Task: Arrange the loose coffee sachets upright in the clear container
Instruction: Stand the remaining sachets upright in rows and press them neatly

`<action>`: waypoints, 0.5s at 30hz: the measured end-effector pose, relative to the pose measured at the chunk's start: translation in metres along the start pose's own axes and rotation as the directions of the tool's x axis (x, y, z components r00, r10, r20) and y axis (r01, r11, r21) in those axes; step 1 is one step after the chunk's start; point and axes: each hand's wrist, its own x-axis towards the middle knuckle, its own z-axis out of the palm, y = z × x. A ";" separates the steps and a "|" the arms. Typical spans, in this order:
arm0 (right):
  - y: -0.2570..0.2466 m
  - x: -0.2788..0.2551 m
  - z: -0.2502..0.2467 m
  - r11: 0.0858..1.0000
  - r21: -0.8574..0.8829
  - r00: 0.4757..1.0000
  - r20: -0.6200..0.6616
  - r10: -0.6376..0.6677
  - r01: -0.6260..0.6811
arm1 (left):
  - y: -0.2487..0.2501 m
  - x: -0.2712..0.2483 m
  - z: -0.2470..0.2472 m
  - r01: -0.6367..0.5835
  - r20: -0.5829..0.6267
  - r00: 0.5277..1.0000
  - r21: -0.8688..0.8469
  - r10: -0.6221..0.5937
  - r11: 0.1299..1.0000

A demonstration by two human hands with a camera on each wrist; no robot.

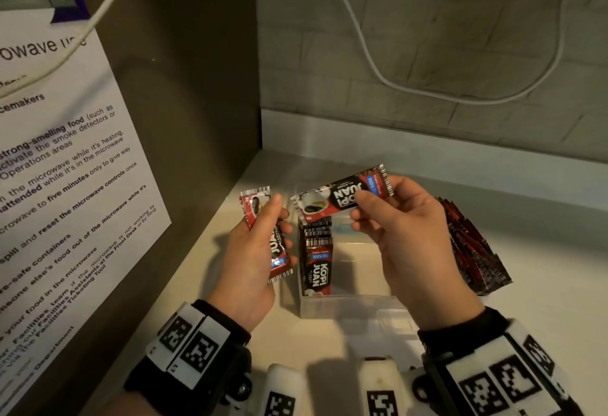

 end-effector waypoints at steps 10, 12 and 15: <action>-0.001 0.001 -0.020 0.886 -0.464 0.994 0.105 0.034 0.018 | -0.004 0.005 -0.006 0.159 -0.093 0.983 0.017 -0.156 0.987; 0.004 0.001 -0.020 0.853 -0.522 0.986 0.129 0.103 -0.021 | -0.005 0.005 -0.006 0.166 -0.080 0.984 0.055 -0.161 0.985; 0.013 0.001 -0.017 0.799 -0.596 0.969 0.141 0.204 -0.081 | -0.007 0.003 -0.004 0.173 -0.073 0.983 0.113 -0.166 0.978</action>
